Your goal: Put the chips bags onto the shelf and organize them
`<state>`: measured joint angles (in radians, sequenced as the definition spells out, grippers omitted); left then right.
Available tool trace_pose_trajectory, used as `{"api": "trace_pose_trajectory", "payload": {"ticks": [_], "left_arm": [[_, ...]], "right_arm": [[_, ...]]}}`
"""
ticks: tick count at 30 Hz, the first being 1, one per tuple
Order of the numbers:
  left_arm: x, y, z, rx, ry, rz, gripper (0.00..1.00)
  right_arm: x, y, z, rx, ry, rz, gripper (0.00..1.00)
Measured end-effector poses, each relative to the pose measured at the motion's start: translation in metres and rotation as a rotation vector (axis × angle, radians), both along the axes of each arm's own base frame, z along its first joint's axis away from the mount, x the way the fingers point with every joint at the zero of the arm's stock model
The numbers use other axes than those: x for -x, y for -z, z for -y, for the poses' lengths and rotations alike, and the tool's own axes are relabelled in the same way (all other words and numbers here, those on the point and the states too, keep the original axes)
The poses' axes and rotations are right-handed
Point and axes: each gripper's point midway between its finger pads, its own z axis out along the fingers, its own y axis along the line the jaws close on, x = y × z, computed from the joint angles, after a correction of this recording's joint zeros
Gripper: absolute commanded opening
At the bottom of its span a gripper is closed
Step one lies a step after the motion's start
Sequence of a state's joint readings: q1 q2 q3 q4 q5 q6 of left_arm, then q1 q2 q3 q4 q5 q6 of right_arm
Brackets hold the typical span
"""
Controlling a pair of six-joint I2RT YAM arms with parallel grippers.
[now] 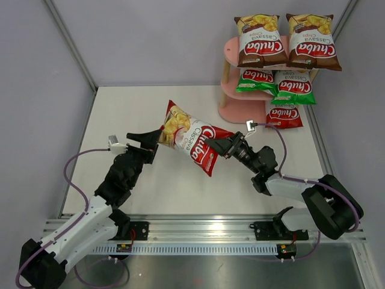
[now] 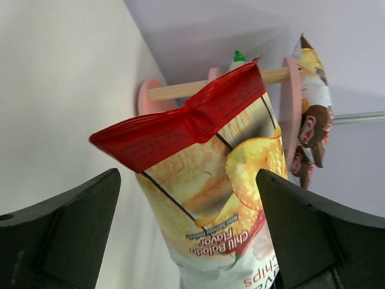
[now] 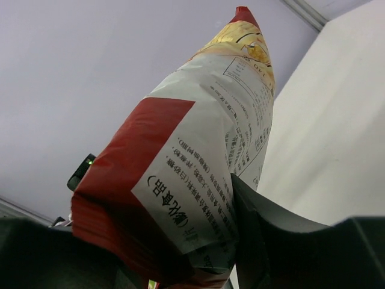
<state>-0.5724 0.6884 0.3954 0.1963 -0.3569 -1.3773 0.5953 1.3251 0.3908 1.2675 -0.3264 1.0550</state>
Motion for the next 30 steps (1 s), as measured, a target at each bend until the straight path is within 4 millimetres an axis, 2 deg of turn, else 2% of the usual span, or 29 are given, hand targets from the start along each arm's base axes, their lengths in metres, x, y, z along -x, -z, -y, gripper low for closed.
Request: {"api": "trace_pose_trajectory", "payload": {"ticks": [2,5,11,13,15,18,24,28,30], "left_arm": [[0.002,0.007,-0.005,-0.045,-0.014,-0.017,0.99],[0.005,0.017,-0.012,-0.112,-0.031,-0.041,0.99],[0.01,0.038,-0.02,-0.27,-0.02,-0.092,0.99],[0.013,0.041,-0.023,-0.351,-0.007,-0.111,0.99],[0.014,0.035,-0.025,-0.417,0.008,-0.11,0.99],[0.016,0.014,-0.026,-0.506,0.042,-0.078,0.99],[0.03,-0.012,-0.019,-0.672,0.181,-0.034,0.99],[0.044,-0.026,-0.014,-0.773,0.294,-0.005,0.99],[0.053,-0.031,-0.016,-0.822,0.34,0.008,0.99]], "right_arm": [[-0.005,0.011,0.009,0.008,0.024,-0.034,0.17],[-0.012,0.03,0.022,0.017,0.058,-0.095,0.16],[-0.025,0.082,0.047,0.044,0.123,-0.273,0.14],[-0.028,0.097,0.063,0.048,0.167,-0.324,0.14],[-0.031,0.105,0.075,0.049,0.202,-0.352,0.13],[-0.036,0.104,0.09,0.041,0.245,-0.351,0.13],[-0.055,0.074,0.135,-0.011,0.377,-0.254,0.12],[-0.07,0.071,0.164,-0.022,0.468,-0.248,0.12],[-0.076,0.073,0.172,-0.021,0.488,-0.258,0.12]]}}
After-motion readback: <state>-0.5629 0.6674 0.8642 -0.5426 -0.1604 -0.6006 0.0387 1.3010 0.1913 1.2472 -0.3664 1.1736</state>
